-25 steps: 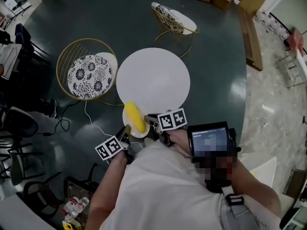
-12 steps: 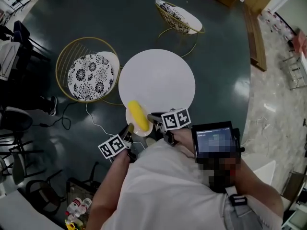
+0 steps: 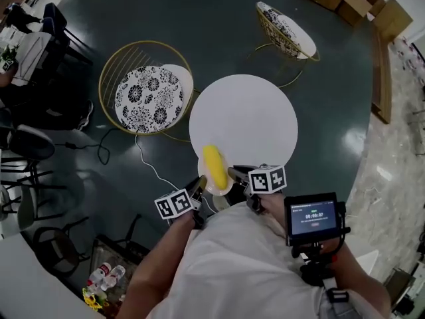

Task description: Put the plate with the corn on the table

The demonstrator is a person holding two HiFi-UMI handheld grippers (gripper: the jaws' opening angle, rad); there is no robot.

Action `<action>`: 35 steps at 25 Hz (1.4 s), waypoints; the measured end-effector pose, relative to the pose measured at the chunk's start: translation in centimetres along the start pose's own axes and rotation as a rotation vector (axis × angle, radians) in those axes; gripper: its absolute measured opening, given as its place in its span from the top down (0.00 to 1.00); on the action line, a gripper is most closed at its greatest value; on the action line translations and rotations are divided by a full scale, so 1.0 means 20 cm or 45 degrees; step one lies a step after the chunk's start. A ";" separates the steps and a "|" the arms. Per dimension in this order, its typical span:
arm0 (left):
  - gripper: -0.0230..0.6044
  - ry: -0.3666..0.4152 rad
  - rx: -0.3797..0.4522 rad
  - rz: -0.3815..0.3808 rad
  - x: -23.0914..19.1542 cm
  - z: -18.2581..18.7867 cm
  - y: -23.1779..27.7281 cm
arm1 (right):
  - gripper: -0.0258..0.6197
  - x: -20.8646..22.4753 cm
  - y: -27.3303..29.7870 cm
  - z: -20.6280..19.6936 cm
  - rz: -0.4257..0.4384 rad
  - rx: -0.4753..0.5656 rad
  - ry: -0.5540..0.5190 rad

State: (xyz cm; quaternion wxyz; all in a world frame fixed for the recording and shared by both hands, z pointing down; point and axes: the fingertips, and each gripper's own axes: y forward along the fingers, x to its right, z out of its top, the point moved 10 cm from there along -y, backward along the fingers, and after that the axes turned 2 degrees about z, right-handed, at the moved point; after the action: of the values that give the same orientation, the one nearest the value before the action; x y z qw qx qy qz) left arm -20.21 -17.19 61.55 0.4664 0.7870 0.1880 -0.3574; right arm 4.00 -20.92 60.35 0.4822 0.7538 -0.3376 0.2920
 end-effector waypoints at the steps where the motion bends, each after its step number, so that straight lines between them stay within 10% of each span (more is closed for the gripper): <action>1: 0.89 0.005 -0.006 0.003 -0.01 0.01 0.01 | 0.87 0.02 0.01 0.00 -0.007 -0.012 -0.001; 35: 0.89 0.008 -0.053 0.080 -0.14 0.20 0.47 | 0.87 0.47 0.24 0.27 -0.021 -0.139 -0.047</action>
State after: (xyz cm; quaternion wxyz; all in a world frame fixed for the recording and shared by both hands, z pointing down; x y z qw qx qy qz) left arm -17.73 -25.21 68.11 0.4930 0.7838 0.1720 -0.3361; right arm 6.48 -29.54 68.17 0.5187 0.7343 -0.3559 0.2551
